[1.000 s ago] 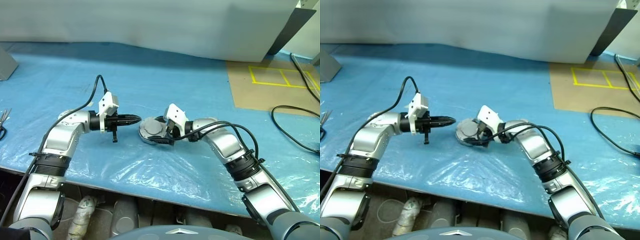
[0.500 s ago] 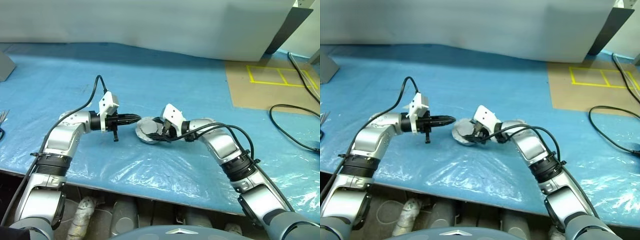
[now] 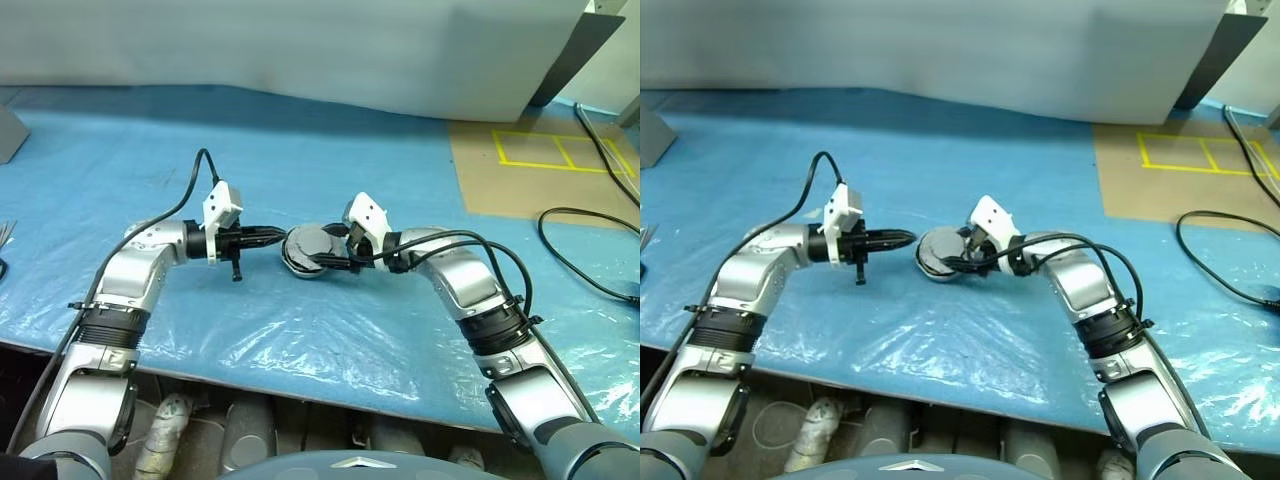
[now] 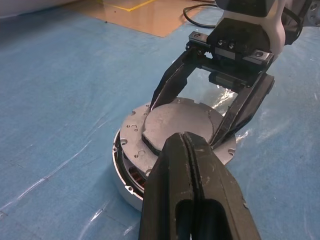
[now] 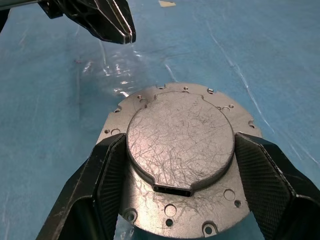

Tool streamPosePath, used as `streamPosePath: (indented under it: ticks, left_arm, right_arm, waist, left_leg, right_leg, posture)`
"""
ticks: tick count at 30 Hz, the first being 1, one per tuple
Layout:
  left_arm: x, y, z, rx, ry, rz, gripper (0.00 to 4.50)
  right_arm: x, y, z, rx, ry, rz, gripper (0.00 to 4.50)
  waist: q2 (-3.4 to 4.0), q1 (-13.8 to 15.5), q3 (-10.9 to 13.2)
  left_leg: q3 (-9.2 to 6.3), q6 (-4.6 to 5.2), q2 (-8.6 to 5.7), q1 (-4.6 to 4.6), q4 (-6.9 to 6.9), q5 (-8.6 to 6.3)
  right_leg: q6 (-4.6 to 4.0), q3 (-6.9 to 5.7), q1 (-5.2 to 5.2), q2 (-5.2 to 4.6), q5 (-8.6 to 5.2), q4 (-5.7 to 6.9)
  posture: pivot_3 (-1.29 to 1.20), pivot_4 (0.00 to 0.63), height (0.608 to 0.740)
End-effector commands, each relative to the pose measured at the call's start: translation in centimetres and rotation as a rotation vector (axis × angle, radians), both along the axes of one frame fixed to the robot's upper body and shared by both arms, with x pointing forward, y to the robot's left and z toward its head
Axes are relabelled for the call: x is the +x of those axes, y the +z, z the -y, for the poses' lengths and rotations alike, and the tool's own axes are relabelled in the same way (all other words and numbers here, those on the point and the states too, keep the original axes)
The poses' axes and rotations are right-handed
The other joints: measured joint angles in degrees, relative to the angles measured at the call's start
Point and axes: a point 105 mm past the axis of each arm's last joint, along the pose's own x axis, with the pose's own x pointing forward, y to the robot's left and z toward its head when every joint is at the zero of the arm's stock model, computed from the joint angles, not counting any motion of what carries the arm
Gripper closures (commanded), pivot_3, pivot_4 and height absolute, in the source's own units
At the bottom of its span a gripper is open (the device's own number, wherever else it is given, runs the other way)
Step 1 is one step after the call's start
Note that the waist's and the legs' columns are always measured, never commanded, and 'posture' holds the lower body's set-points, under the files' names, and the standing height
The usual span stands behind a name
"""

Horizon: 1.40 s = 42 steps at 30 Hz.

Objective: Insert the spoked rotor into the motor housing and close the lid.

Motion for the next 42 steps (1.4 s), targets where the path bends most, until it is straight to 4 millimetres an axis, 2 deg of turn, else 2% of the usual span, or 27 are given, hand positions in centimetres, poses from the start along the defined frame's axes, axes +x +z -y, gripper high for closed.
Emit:
streamPosePath:
  ticks: [1, 4, 8, 11, 14, 22, 31, 34, 39, 42]
  left_arm:
    - [0.1, 0.9, 0.1, 0.002, -0.013, 0.043, 4.5]
    - [0.1, 0.8, 0.0, 0.006, -0.013, 0.043, 4.5]
    - [0.1, 0.8, 0.1, 0.009, -0.016, 0.044, 4.5]
    - [0.0, 0.8, 0.1, 0.01, -0.022, 0.045, 4.5]
    - [0.1, 0.8, 0.2, 0.007, -0.023, 0.043, 4.5]
    - [0.2, 0.7, 0.3, 0.007, -0.026, 0.04, 4.5]
    - [0.3, 0.7, 0.3, 0.008, -0.026, 0.045, 4.5]
    - [0.3, 0.7, 0.3, 0.009, -0.025, 0.045, 4.5]
    - [0.4, 0.7, 0.4, 0.01, -0.025, 0.047, 4.5]
    - [0.5, 0.7, 0.5, 0.009, -0.027, 0.048, 4.5]
  right_arm:
    - [-0.3, 1.8, -1.2, 0.05, 0.021, 0.054, 1.52]
    - [0.1, 1.5, -1.3, 0.037, -0.008, 0.066, 1.52]
    - [0.2, -0.9, -0.7, -0.034, -0.031, 0.051, 1.52]
    - [0.5, -1.6, 0.2, -0.05, -0.063, 0.044, 1.52]
    - [1.0, -1.6, 0.5, -0.038, -0.102, 0.047, 1.52]
    - [1.2, -0.7, -0.4, 0.042, -0.13, 0.004, 1.52]
    - [1.7, -2.5, -1.0, 0.026, -0.21, -0.065, 1.52]
    - [1.7, -1.7, -1.3, 0.066, -0.208, -0.086, 1.52]
    - [1.0, 1.3, -1.7, 0.163, -0.135, -0.093, 1.52]
    - [0.8, 2.3, -1.7, 0.163, -0.097, -0.071, 1.52]
  waist:
    - [0.0, -0.1, 0.0]
    - [0.0, -0.1, 0.0]
    - [0.0, -0.1, 0.0]
    - [0.0, -0.1, 0.0]
    - [0.0, -0.1, 0.0]
    - [0.0, -0.2, 0.0]
    - [-0.01, -0.4, 0.0]
    - [0.0, -0.4, 0.0]
    - [0.0, -0.3, 0.0]
    - [0.0, -0.2, 0.0]
  left_leg:
    - [0.0, 0.0, 0.0, -0.01, 0.0, 0.0]
    - [0.0, 0.0, 0.0, -0.02, 0.0, 0.0]
    - [0.0, 0.0, 0.0, -0.02, 0.01, 0.0]
    - [0.01, -0.01, -0.01, -0.02, 0.0, 0.0]
    - [0.01, 0.0, -0.01, -0.01, 0.0, 0.0]
    - [0.04, 0.0, 0.0, 0.02, 0.06, 0.0]
    - [0.1, 0.0, 0.02, 0.09, 0.07, 0.0]
    - [0.16, 0.0, 0.03, 0.26, 0.03, 0.0]
    - [0.22, 0.0, 0.03, 0.31, 0.02, 0.0]
    - [0.23, -0.01, 0.02, 0.22, -0.01, 0.0]
  right_leg:
    - [0.0, 0.0, 0.0, 0.0, 0.0, 0.0]
    - [0.0, 0.0, -0.01, 0.0, 0.0, 0.0]
    - [0.0, 0.0, -0.01, -0.01, 0.0, 0.0]
    - [0.0, 0.0, -0.01, -0.01, 0.0, -0.01]
    - [0.0, 0.0, -0.01, -0.01, 0.0, 0.01]
    - [0.0, 0.07, 0.01, -0.01, 0.0, 0.02]
    - [0.0, 0.11, 0.01, 0.0, 0.0, 0.04]
    - [0.0, 0.17, 0.11, 0.0, 0.0, 0.06]
    - [0.0, 0.21, 0.16, 0.0, 0.0, 0.02]
    - [0.0, 0.21, 0.08, 0.0, 0.0, -0.01]
  posture:
    - [0.0, 0.15, 0.74]
    - [0.0, 0.15, 0.74]
    - [0.0, 0.15, 0.74]
    - [0.0, 0.15, 0.74]
    - [0.0, 0.15, 0.74]
    - [0.0, 0.15, 0.74]
    - [0.0, 0.15, 0.74]
    - [0.0, 0.15, 0.74]
    - [0.0, 0.15, 0.74]
    - [0.0, 0.15, 0.74]
